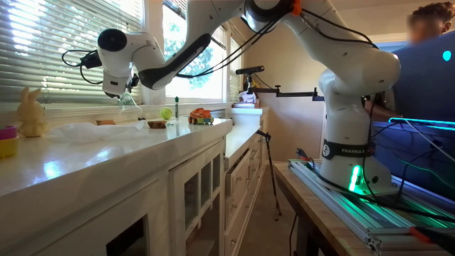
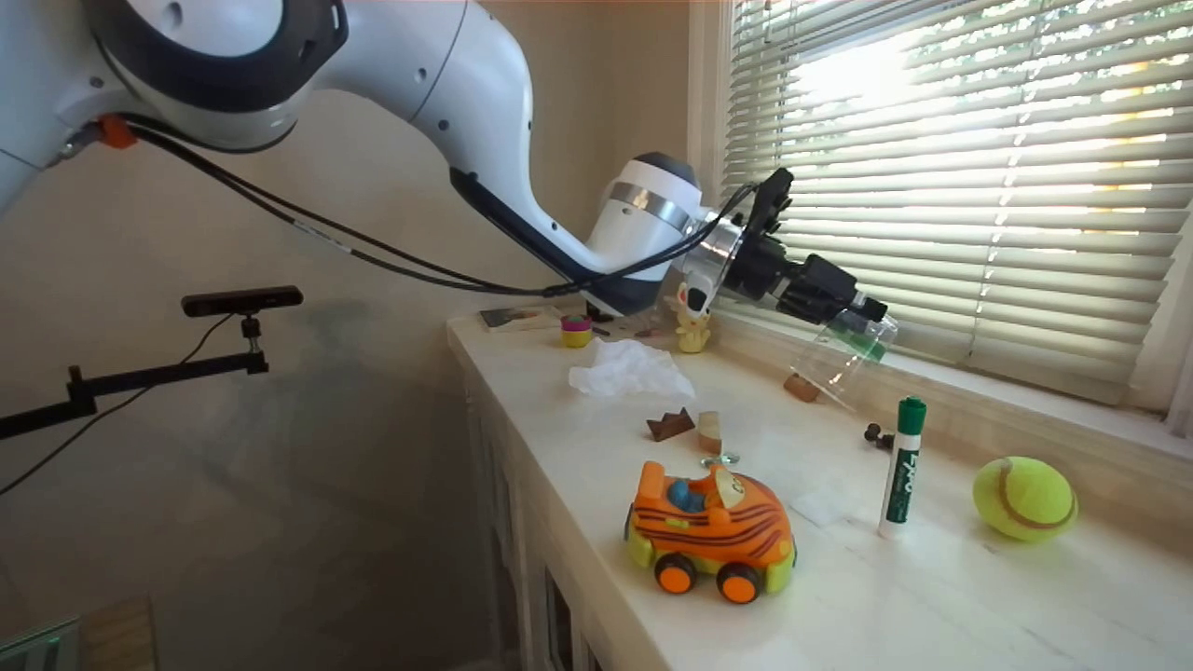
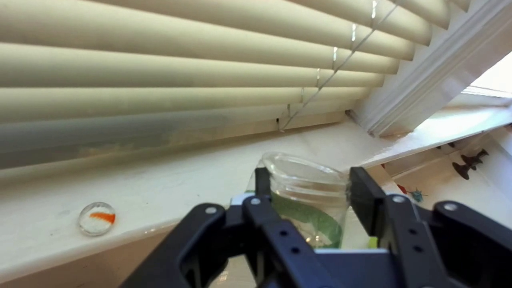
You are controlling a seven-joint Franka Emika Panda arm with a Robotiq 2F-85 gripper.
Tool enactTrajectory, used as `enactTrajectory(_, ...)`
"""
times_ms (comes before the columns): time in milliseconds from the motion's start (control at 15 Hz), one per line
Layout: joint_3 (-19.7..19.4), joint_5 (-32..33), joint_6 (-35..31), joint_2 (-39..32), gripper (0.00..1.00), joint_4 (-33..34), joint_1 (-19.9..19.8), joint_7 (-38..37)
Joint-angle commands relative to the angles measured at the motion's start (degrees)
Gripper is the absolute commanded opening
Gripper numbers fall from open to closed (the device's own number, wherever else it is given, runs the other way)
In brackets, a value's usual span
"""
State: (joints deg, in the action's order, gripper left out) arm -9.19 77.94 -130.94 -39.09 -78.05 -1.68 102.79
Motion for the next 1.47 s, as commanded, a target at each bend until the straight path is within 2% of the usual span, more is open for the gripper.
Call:
enactTrajectory(0,0.6,2.4,1.1,0.8,0.27,-1.1,0.0,-2.1)
enactTrajectory(600,0.5,4.8,1.3,-0.1,0.28,-0.5,0.4,-2.9)
enactTrajectory(667,0.5,4.9,1.3,-0.1,0.32,-0.5,0.4,-3.1)
enactTrajectory(733,0.5,5.0,1.3,-0.2,0.41,-0.5,0.5,-3.2)
enactTrajectory(800,0.5,5.1,1.4,-0.2,0.42,-0.5,0.5,-3.2)
enactTrajectory(867,0.5,5.1,1.4,-0.3,0.48,-0.6,0.6,-3.2)
enactTrajectory(933,0.6,5.1,1.4,-0.3,0.65,-0.6,0.6,-3.2)
enactTrajectory(1000,0.6,5.1,1.4,-0.3,0.71,-0.6,0.6,-3.2)
enactTrajectory(1067,0.6,5.1,1.4,-0.3,0.84,-0.5,0.6,-3.1)
enactTrajectory(1200,0.7,5.1,1.6,-0.3,0.99,-0.5,0.6,-3.1)
enactTrajectory(1400,0.8,5.0,1.8,-0.5,1.0,-0.1,0.7,-2.9)
